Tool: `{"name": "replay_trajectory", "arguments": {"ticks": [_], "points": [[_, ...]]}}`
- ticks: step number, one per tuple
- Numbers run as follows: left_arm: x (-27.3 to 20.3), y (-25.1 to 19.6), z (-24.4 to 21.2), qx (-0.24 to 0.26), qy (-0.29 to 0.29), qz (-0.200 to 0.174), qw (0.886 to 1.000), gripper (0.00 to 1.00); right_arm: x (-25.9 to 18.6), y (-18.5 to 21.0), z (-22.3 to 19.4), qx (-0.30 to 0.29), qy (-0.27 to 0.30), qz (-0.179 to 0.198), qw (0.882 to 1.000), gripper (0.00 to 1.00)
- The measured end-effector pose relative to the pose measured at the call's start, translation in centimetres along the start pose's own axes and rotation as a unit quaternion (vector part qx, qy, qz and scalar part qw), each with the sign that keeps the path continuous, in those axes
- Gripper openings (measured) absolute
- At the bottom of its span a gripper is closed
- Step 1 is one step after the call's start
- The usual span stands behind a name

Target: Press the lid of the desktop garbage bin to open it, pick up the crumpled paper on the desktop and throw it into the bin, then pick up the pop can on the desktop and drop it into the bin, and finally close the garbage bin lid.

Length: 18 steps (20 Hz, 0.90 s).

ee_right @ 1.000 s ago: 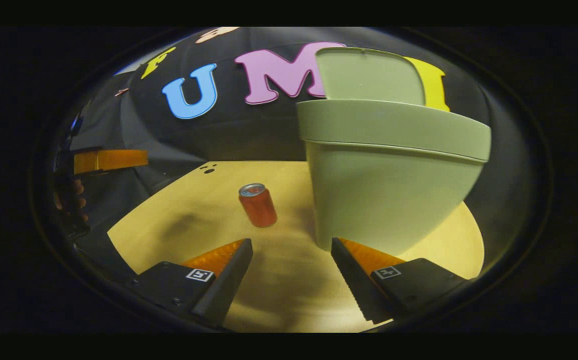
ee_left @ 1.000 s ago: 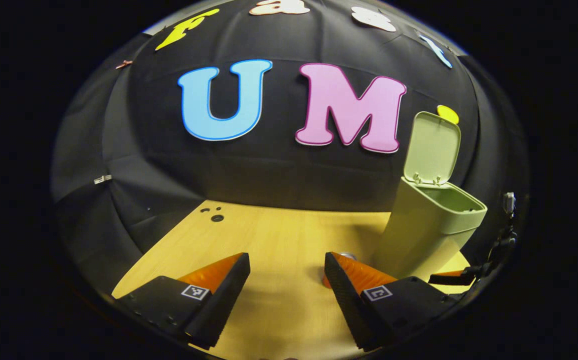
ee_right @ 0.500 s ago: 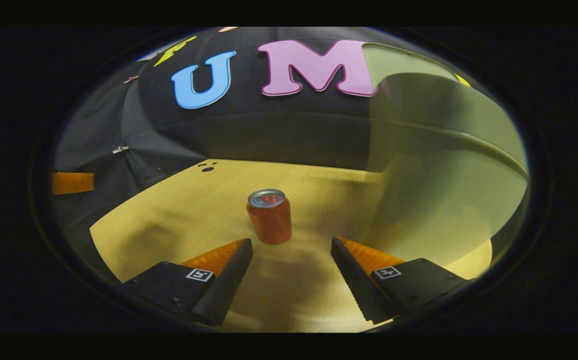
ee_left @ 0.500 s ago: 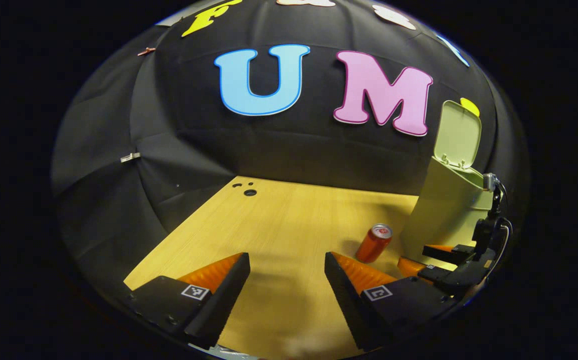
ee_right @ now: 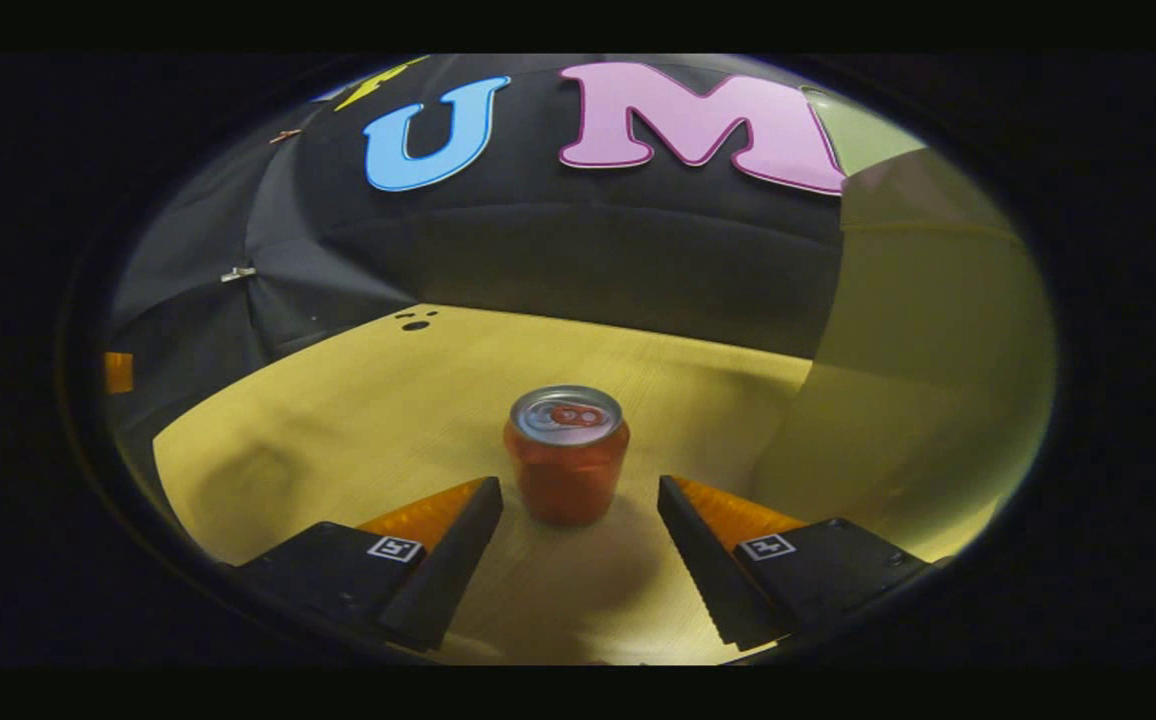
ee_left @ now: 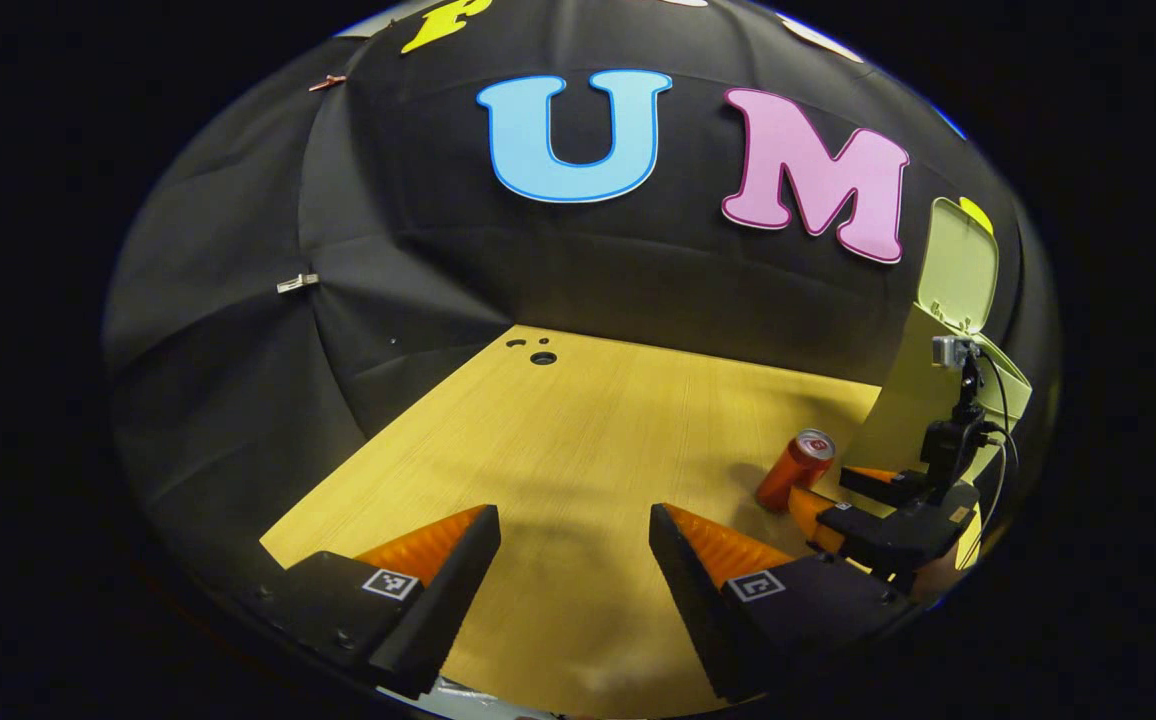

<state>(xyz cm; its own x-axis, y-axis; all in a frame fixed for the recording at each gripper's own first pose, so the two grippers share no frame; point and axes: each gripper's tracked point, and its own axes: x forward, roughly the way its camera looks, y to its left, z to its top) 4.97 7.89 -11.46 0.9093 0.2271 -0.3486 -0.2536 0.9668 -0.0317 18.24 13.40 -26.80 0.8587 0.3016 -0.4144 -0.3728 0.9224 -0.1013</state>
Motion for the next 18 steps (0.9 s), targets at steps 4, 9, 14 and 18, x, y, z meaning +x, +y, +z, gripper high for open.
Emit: {"name": "replay_trajectory", "arguments": {"ticks": [4,9,14,18], "points": [[0.6,-0.3,-0.3,0.008,0.006,0.002,1.0,0.96,2.1,0.2,0.0,0.004,0.001,-0.006,1.0,0.98],[1.1,-0.6,-0.2,0.012,0.006,0.001,1.0,0.96,4.4,0.8,0.1,0.002,0.0,-0.008,1.0,0.98],[1.1,-0.7,-0.6,0.008,0.01,0.003,1.0,0.96,5.7,1.3,0.5,-0.002,-0.005,-0.005,1.0,0.98],[0.6,-0.4,-1.0,0.011,0.013,0.006,1.0,0.96,5.8,1.6,0.9,-0.006,-0.002,0.006,1.0,0.84]]}}
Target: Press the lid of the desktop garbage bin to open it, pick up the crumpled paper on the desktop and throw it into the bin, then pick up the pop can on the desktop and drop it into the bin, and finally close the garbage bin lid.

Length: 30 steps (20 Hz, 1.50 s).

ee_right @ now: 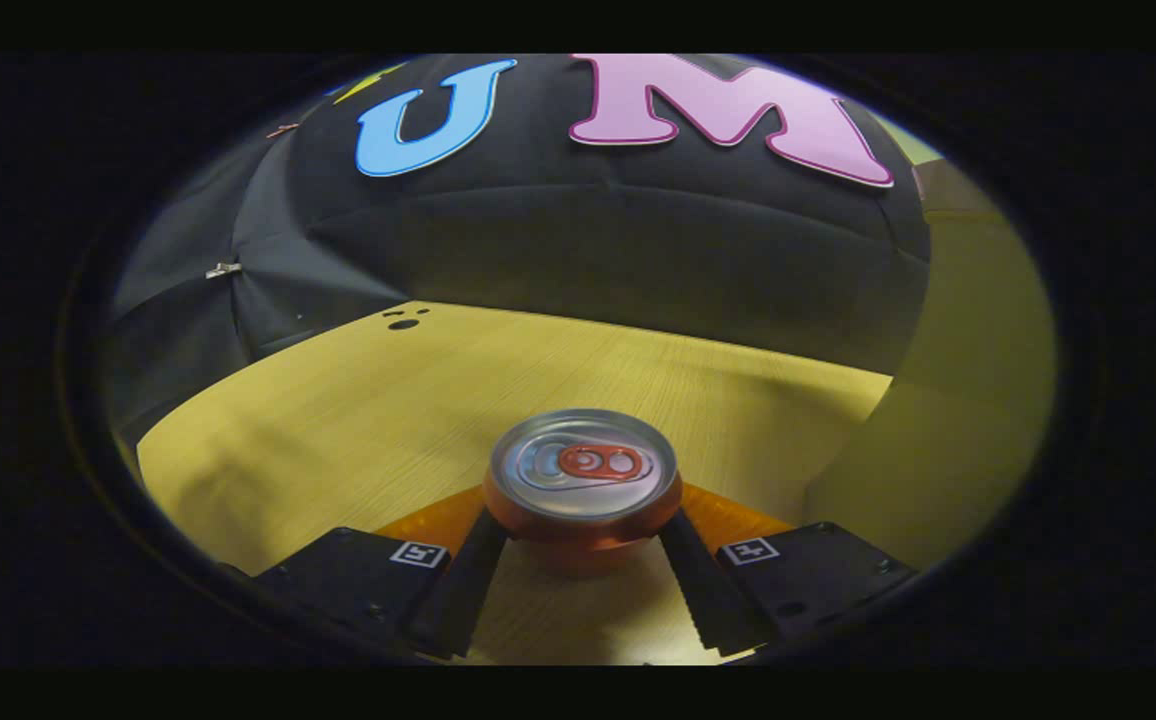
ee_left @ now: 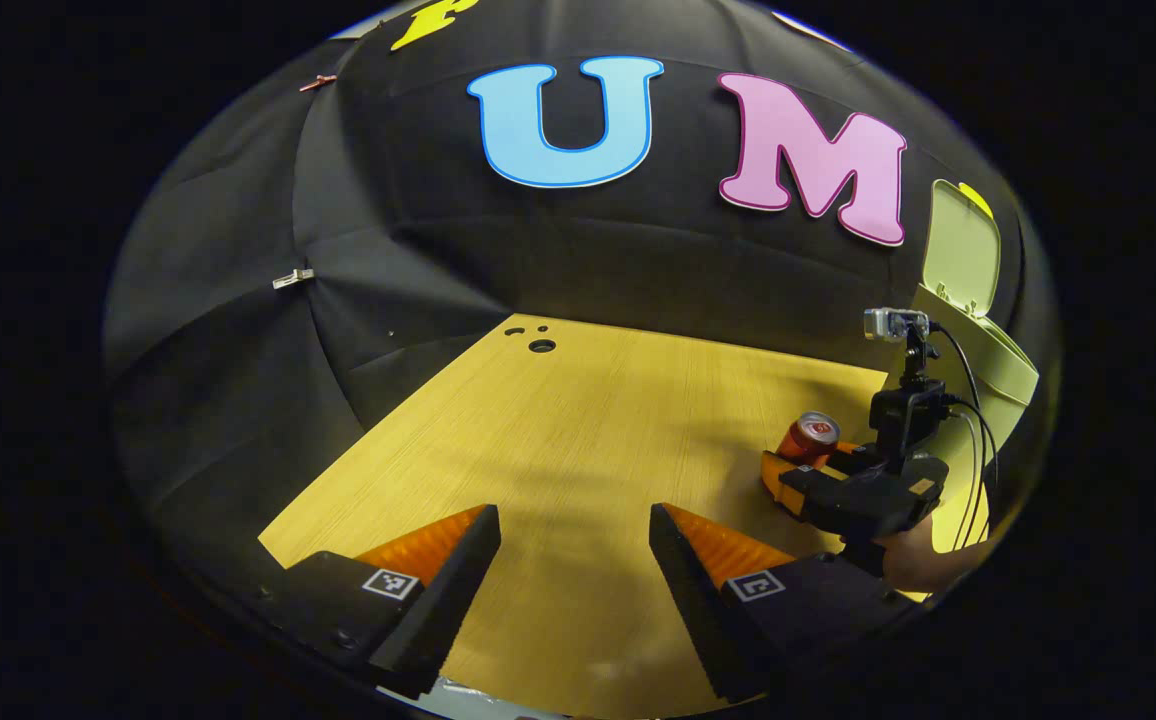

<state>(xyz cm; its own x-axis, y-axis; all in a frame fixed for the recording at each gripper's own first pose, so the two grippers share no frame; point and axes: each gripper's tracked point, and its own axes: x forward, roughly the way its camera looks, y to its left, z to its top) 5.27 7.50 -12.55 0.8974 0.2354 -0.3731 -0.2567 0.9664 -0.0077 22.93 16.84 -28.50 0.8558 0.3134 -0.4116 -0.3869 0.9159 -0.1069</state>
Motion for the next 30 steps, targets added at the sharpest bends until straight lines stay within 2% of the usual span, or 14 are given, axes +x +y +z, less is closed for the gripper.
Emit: {"name": "replay_trajectory", "arguments": {"ticks": [8,14,21,25,30], "points": [[-2.1,0.0,-0.1,0.0,-0.015,-0.007,1.0,0.96,-4.4,1.5,4.1,-0.023,-0.028,0.028,0.999,0.83],[-4.1,0.8,-0.8,0.011,-0.024,-0.012,1.0,0.96,-9.9,2.5,10.7,-0.022,-0.077,0.044,0.996,0.83],[-5.6,2.4,-1.5,-0.009,-0.034,-0.015,0.999,0.96,-16.7,3.6,19.8,-0.024,-0.147,0.061,0.987,0.83],[-5.8,3.4,-1.8,-0.001,-0.042,-0.011,0.999,0.96,-19.0,1.9,23.9,-0.039,-0.183,0.047,0.981,0.83],[-5.5,4.0,-2.3,-0.011,-0.044,-0.015,0.999,0.96,-21.7,-1.9,26.8,-0.038,-0.21,0.005,0.977,0.83]]}}
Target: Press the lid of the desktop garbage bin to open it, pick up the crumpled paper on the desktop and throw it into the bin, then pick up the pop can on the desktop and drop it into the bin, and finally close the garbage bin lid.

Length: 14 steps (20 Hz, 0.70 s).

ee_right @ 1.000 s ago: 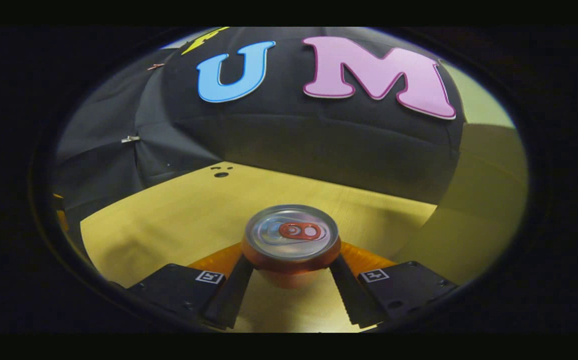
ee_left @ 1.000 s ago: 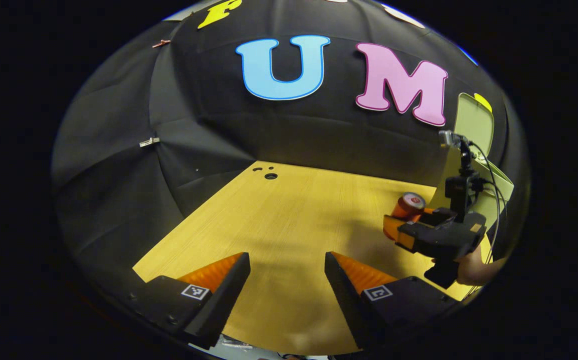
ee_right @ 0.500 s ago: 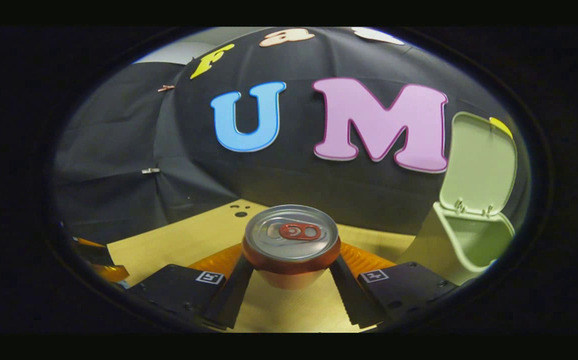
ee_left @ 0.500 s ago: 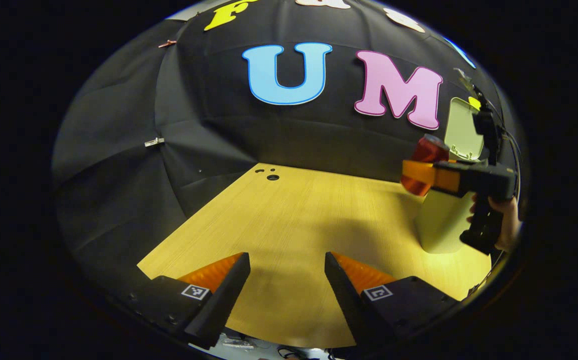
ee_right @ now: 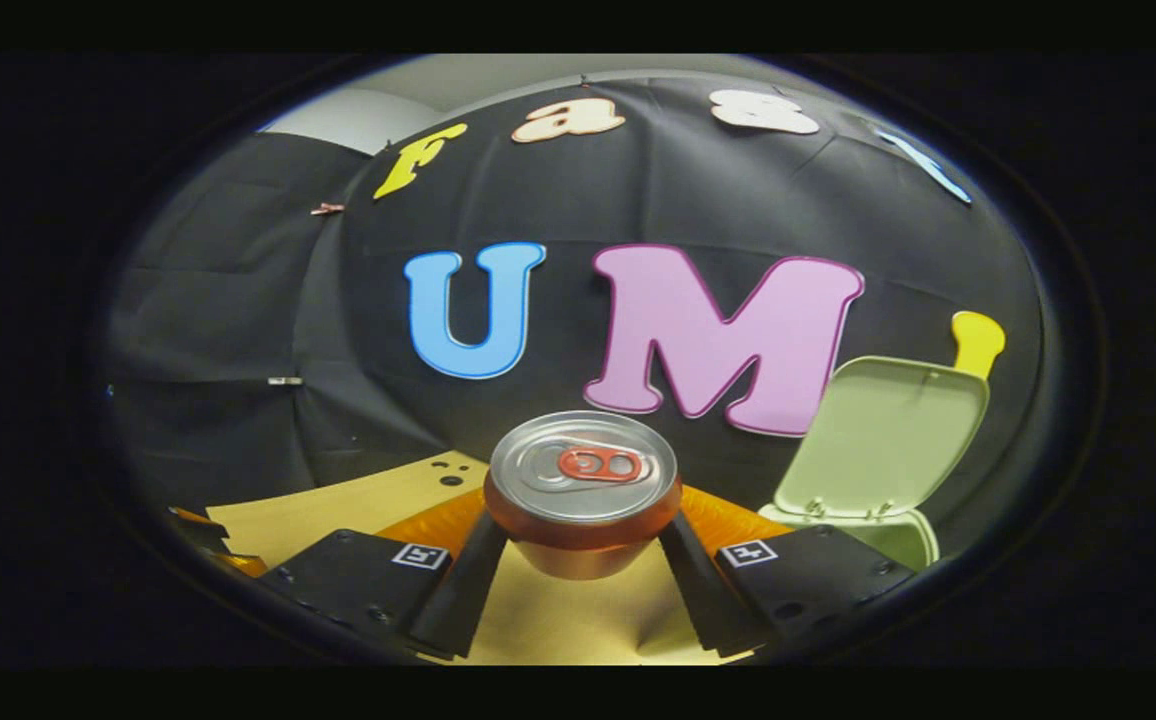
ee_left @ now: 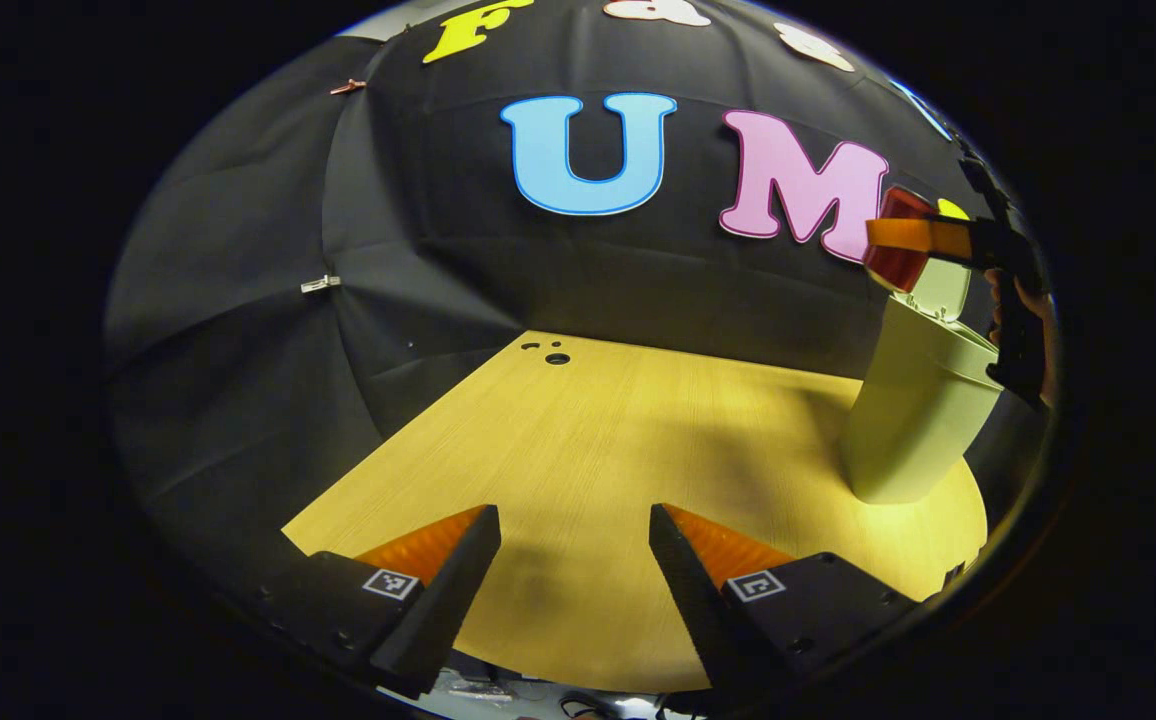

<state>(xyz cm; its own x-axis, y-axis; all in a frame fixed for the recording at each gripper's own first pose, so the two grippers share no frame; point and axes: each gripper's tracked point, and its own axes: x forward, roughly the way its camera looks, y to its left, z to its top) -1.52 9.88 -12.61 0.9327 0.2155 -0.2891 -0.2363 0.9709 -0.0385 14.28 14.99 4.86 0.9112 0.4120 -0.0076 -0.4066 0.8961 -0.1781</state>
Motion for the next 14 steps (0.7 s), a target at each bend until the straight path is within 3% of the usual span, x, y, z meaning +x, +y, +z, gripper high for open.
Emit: {"name": "replay_trajectory", "arguments": {"ticks": [7,14], "points": [[1.0,0.5,-0.7,-0.017,0.009,-0.001,1.0,0.96,-1.8,-6.8,2.2,0.006,-0.013,-0.068,0.998,0.83],[1.7,0.1,-0.7,0.0,0.015,-0.004,1.0,0.96,-3.0,-14.1,1.0,0.032,0.001,-0.135,0.99,0.83]]}}
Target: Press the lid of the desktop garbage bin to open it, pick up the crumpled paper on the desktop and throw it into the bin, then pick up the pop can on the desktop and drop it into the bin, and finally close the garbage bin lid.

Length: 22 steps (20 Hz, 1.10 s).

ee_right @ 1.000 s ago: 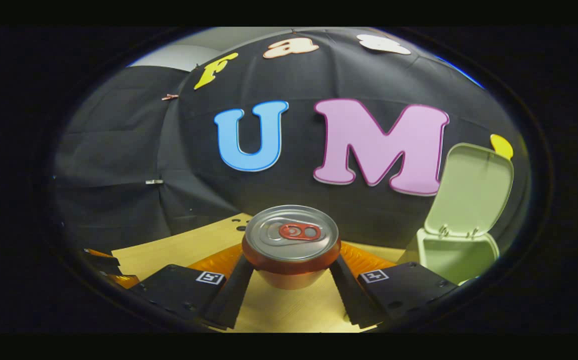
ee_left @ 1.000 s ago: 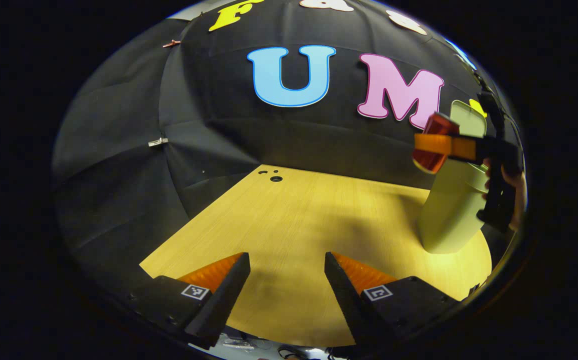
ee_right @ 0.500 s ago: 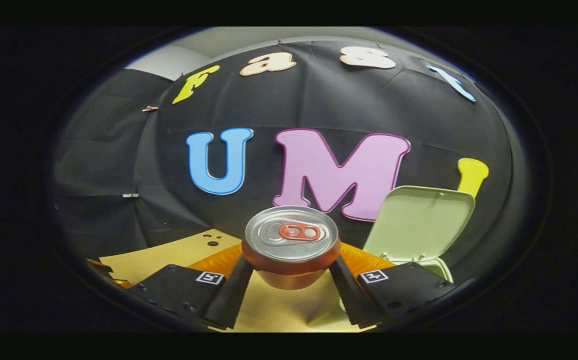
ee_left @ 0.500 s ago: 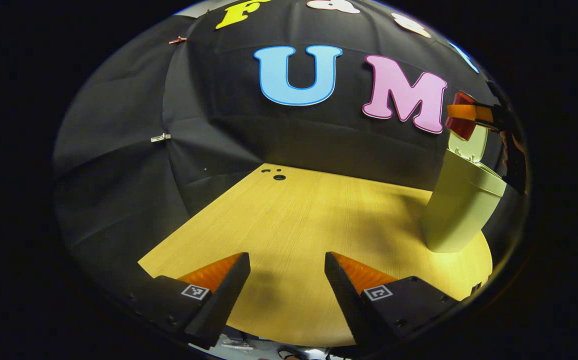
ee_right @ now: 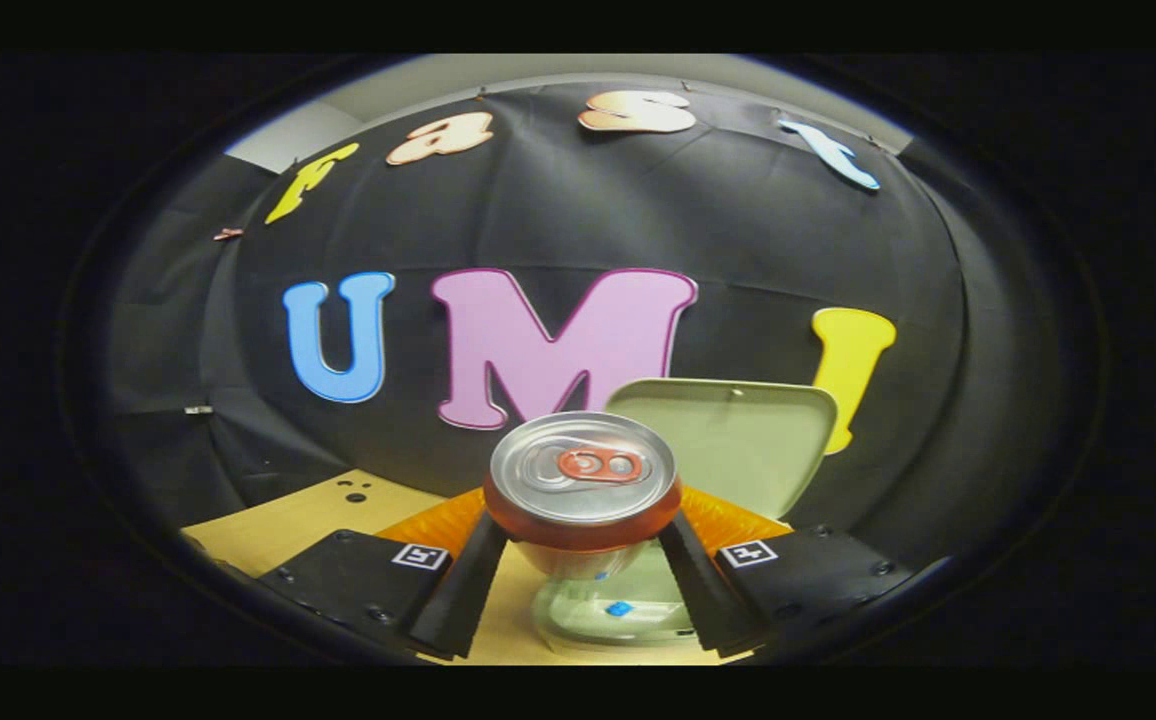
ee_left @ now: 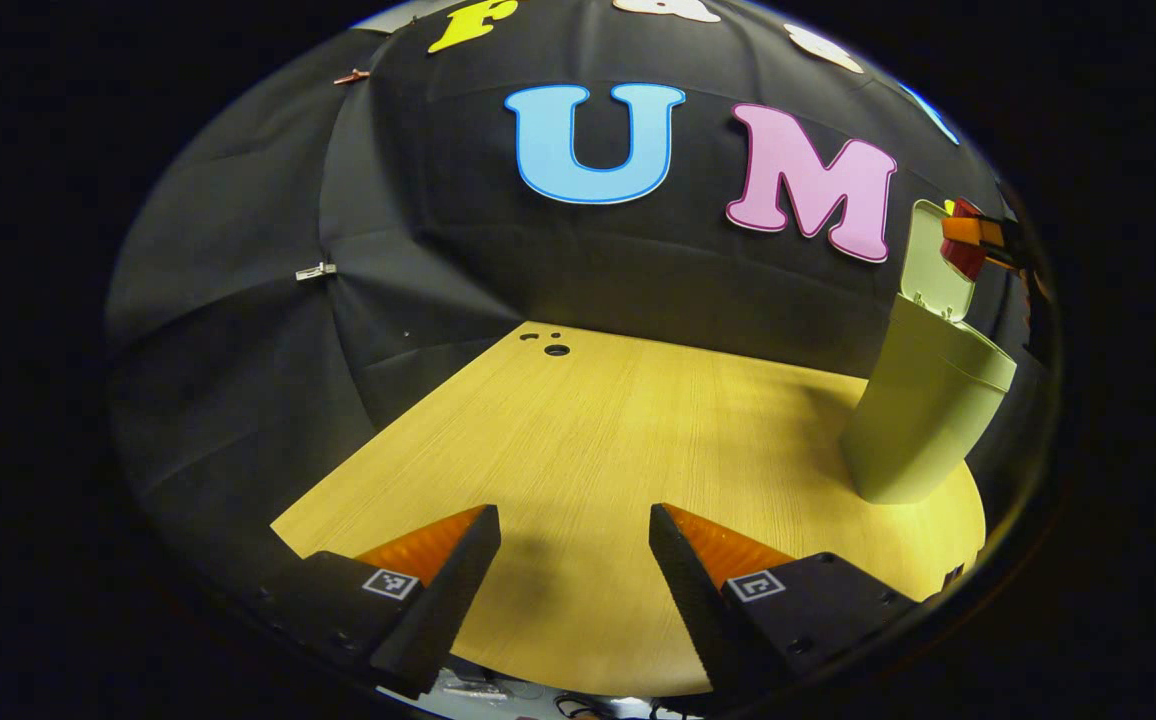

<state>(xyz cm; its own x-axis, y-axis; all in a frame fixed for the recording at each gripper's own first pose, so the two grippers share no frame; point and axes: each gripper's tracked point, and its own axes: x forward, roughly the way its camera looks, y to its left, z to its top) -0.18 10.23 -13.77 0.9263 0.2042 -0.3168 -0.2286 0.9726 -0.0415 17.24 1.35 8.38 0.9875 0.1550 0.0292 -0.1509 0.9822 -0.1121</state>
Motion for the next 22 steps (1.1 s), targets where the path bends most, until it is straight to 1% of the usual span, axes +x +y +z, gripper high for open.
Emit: {"name": "replay_trajectory", "arguments": {"ticks": [6,10,14,18,19,22], "points": [[0.6,-1.2,0.0,0.002,0.006,-0.006,1.0,0.96,0.3,-4.1,-2.5,-0.002,0.027,-0.033,0.999,0.83],[0.9,-2.2,0.4,0.016,0.007,-0.01,1.0,0.96,0.6,-4.9,-3.8,0.004,0.044,-0.038,0.998,0.83],[1.1,-2.6,0.5,0.018,0.008,-0.011,1.0,0.96,1.2,-4.9,-4.1,-0.006,0.047,-0.037,0.998,0.83],[1.2,-2.8,0.6,0.017,0.008,-0.011,1.0,0.96,1.7,-5.2,-4.1,-0.004,0.043,-0.043,0.998,0.89],[1.1,-2.9,0.5,0.018,0.008,-0.01,1.0,0.96,1.9,-5.4,-4.1,-0.004,0.042,-0.046,0.998,0.93],[1.0,-2.8,0.4,0.018,0.01,-0.007,1.0,0.96,2.1,-5.6,-3.3,0.0,0.035,-0.049,0.998,0.95]]}}
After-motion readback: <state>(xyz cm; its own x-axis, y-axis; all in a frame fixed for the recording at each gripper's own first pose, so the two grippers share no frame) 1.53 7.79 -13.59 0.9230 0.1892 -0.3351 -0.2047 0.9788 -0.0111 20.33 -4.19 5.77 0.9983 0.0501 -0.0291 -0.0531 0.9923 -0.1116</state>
